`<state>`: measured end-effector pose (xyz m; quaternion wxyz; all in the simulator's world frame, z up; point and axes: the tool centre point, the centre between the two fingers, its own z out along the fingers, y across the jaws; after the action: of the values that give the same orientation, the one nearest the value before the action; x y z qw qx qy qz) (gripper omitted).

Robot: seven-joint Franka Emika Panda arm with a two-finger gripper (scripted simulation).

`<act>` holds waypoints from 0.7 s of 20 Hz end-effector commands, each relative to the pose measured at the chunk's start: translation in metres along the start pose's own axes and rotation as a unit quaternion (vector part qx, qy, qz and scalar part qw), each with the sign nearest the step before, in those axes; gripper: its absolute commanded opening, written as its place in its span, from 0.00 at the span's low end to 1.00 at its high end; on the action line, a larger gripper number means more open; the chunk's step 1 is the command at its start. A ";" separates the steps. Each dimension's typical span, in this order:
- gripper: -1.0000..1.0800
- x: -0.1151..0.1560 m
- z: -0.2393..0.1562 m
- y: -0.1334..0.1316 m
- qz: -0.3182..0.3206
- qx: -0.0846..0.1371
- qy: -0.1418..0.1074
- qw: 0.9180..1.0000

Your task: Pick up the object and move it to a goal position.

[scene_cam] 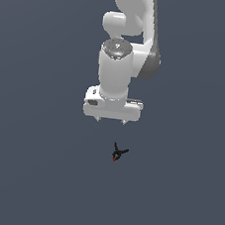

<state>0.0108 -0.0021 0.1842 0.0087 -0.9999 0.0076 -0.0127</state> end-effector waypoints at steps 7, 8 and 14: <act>0.96 0.001 0.003 -0.009 -0.016 -0.009 0.000 1.000; 0.96 0.001 0.004 -0.011 -0.020 -0.011 0.000 1.000; 0.96 0.000 0.004 -0.013 -0.028 -0.014 0.000 1.000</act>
<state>0.0111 0.0118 0.1807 -0.0051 -0.9997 -0.0202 -0.0130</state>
